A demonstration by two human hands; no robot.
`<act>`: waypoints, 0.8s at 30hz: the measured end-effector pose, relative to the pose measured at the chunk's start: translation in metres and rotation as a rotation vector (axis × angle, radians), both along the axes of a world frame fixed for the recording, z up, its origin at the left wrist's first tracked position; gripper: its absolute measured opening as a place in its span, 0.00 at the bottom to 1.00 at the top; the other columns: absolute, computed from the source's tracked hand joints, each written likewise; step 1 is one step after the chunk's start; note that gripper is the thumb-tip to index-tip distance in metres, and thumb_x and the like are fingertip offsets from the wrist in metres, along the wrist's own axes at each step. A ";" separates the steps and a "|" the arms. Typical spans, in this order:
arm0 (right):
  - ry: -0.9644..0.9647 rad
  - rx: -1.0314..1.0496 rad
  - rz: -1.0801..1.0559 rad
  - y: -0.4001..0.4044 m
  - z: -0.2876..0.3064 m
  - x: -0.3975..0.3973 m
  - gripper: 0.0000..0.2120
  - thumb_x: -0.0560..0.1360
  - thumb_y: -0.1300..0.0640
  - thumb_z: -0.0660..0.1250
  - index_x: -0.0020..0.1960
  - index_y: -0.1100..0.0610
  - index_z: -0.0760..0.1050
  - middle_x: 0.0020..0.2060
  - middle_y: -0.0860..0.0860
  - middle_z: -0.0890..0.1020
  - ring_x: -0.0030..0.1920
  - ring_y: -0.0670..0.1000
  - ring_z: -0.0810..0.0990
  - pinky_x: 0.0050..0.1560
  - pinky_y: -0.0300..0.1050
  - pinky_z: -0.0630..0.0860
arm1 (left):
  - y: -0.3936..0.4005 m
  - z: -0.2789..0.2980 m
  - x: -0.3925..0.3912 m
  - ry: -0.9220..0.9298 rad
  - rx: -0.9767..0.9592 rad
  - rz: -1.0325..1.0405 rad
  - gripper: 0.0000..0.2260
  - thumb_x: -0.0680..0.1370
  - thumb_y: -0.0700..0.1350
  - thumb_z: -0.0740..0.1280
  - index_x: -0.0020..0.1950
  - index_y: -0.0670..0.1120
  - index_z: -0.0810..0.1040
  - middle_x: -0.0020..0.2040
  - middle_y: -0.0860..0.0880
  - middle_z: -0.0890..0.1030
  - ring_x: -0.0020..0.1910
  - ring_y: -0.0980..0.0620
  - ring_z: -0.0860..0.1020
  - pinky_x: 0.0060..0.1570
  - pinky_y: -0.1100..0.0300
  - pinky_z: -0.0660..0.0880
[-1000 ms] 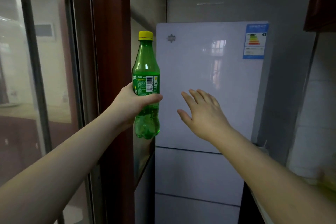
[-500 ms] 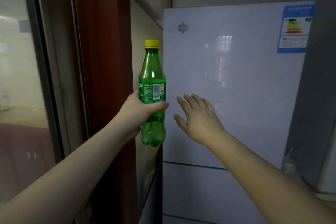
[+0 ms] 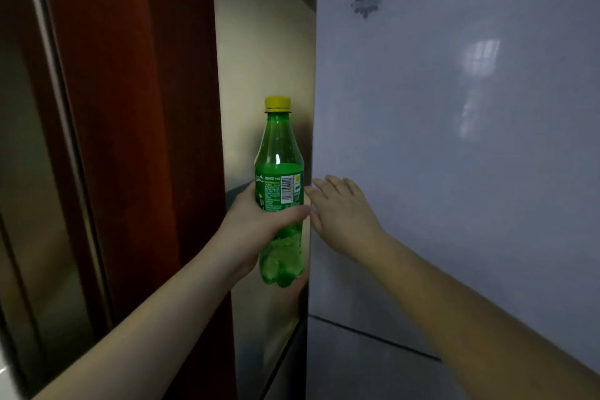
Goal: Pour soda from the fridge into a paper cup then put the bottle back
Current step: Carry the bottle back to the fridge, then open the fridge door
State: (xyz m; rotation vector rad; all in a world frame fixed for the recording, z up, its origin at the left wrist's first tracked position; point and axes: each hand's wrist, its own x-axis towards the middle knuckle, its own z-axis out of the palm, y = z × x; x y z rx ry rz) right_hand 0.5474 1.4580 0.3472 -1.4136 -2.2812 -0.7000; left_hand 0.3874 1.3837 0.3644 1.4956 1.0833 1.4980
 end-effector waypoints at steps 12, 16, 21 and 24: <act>-0.654 0.148 -0.096 0.081 -0.029 -0.010 0.21 0.80 0.50 0.52 0.64 0.55 0.76 0.68 0.57 0.72 0.74 0.60 0.58 0.74 0.58 0.36 | 0.038 -0.020 0.009 0.003 -0.095 0.119 0.18 0.67 0.38 0.78 0.55 0.48 0.79 0.45 0.49 0.85 0.41 0.56 0.84 0.40 0.62 0.77; -0.802 0.180 -0.200 0.081 -0.026 -0.019 0.21 0.81 0.49 0.49 0.63 0.53 0.77 0.65 0.55 0.75 0.71 0.60 0.62 0.70 0.62 0.31 | 0.041 -0.023 0.009 0.024 -0.121 0.126 0.18 0.67 0.38 0.78 0.54 0.48 0.79 0.44 0.49 0.85 0.41 0.55 0.84 0.38 0.63 0.77; -0.847 0.141 -0.272 0.073 -0.025 -0.026 0.20 0.81 0.46 0.51 0.64 0.52 0.76 0.65 0.54 0.74 0.71 0.58 0.61 0.73 0.62 0.34 | 0.032 -0.030 0.010 0.022 -0.147 0.112 0.19 0.67 0.38 0.78 0.55 0.47 0.80 0.46 0.48 0.85 0.43 0.54 0.84 0.41 0.60 0.78; -0.808 0.114 -0.302 0.062 -0.021 -0.029 0.20 0.80 0.46 0.53 0.64 0.51 0.75 0.66 0.54 0.74 0.72 0.58 0.61 0.74 0.61 0.37 | 0.020 -0.033 0.009 0.007 -0.150 0.088 0.18 0.68 0.37 0.77 0.55 0.47 0.80 0.45 0.49 0.85 0.42 0.56 0.84 0.37 0.65 0.78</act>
